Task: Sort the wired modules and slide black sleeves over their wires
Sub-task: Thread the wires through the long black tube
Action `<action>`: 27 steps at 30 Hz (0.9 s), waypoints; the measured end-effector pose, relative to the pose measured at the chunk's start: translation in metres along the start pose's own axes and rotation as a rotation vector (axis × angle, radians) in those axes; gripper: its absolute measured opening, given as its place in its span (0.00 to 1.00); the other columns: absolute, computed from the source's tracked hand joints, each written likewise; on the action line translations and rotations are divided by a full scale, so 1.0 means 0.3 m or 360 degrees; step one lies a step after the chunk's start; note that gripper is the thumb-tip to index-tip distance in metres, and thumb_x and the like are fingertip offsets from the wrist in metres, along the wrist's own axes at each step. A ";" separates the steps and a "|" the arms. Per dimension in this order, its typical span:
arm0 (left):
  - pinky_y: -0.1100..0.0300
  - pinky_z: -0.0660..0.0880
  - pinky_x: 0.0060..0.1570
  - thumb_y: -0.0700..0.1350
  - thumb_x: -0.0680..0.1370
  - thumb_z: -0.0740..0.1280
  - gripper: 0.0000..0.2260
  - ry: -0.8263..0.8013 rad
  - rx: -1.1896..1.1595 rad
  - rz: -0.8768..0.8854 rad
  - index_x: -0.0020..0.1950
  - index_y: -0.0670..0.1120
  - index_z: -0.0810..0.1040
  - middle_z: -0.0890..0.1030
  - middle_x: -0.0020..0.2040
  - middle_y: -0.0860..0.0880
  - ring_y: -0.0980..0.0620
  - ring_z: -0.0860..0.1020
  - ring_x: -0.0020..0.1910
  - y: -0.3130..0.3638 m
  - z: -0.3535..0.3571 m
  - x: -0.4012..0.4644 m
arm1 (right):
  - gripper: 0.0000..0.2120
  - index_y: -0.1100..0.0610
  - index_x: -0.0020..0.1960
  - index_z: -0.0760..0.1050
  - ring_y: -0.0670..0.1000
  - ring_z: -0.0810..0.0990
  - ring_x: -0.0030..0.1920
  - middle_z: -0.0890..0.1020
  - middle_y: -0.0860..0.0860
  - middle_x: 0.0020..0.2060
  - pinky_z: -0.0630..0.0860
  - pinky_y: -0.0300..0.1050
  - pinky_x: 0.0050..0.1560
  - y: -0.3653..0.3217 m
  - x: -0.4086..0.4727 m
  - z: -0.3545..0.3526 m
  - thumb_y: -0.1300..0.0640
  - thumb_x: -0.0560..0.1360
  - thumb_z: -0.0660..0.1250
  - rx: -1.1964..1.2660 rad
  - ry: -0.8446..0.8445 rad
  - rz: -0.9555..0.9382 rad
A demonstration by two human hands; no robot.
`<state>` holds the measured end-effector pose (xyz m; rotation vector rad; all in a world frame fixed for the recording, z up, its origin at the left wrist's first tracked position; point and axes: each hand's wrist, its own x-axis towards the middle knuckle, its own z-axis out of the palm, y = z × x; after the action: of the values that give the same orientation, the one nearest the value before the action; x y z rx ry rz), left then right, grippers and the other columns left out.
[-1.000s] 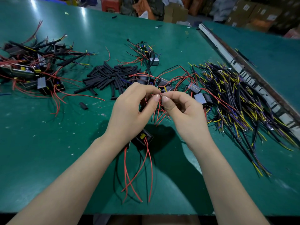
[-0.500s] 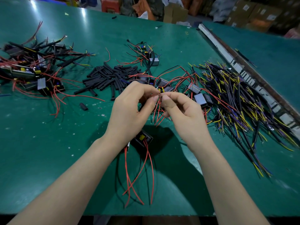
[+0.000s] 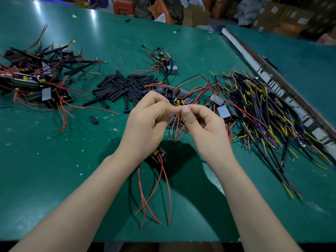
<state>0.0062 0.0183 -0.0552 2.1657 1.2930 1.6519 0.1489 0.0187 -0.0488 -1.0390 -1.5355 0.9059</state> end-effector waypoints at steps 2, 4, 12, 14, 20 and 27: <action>0.63 0.73 0.46 0.27 0.73 0.65 0.12 -0.0053 -0.0061 -0.0026 0.49 0.40 0.83 0.77 0.45 0.44 0.52 0.75 0.44 0.004 -0.002 0.004 | 0.04 0.48 0.45 0.78 0.42 0.73 0.36 0.78 0.41 0.35 0.71 0.37 0.43 0.000 0.002 -0.008 0.53 0.78 0.65 0.0011 0.0022 0.0001; 0.68 0.72 0.49 0.27 0.74 0.64 0.14 -0.0100 -0.0140 -0.0088 0.52 0.43 0.83 0.77 0.46 0.46 0.55 0.75 0.46 0.006 -0.006 0.007 | 0.04 0.48 0.45 0.77 0.42 0.73 0.37 0.78 0.42 0.37 0.71 0.38 0.44 0.002 0.005 -0.013 0.53 0.77 0.65 0.0007 0.0035 0.0004; 0.69 0.70 0.52 0.25 0.72 0.63 0.21 -0.0103 -0.0248 -0.0190 0.48 0.51 0.80 0.77 0.47 0.51 0.59 0.76 0.49 0.004 -0.018 0.011 | 0.04 0.49 0.45 0.77 0.43 0.71 0.35 0.76 0.43 0.35 0.70 0.39 0.41 0.008 0.001 -0.007 0.55 0.78 0.65 0.0024 -0.0038 -0.0016; 0.68 0.71 0.52 0.25 0.72 0.64 0.19 -0.0073 -0.0243 -0.0191 0.45 0.51 0.80 0.78 0.47 0.51 0.58 0.77 0.48 0.007 -0.021 0.010 | 0.04 0.49 0.46 0.77 0.43 0.71 0.36 0.76 0.44 0.36 0.70 0.40 0.42 0.009 0.000 -0.005 0.56 0.78 0.66 0.0034 -0.0073 -0.0035; 0.68 0.74 0.47 0.42 0.76 0.66 0.07 -0.0050 -0.0535 -0.0518 0.49 0.54 0.79 0.82 0.44 0.54 0.57 0.80 0.45 0.028 -0.016 0.016 | 0.02 0.48 0.45 0.76 0.45 0.74 0.40 0.78 0.46 0.39 0.71 0.44 0.46 0.013 0.006 -0.012 0.53 0.76 0.66 0.0013 -0.0049 -0.0086; 0.73 0.66 0.43 0.46 0.75 0.67 0.03 -0.0107 -0.0265 -0.0387 0.44 0.54 0.77 0.77 0.41 0.54 0.62 0.74 0.39 0.028 -0.023 0.014 | 0.03 0.46 0.46 0.74 0.48 0.76 0.44 0.78 0.50 0.43 0.74 0.46 0.49 0.018 0.003 -0.005 0.54 0.76 0.65 -0.0256 0.0032 -0.0271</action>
<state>0.0052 0.0134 -0.0447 1.8705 1.2908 1.5196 0.1511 0.0214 -0.0531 -1.0098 -1.6735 0.6612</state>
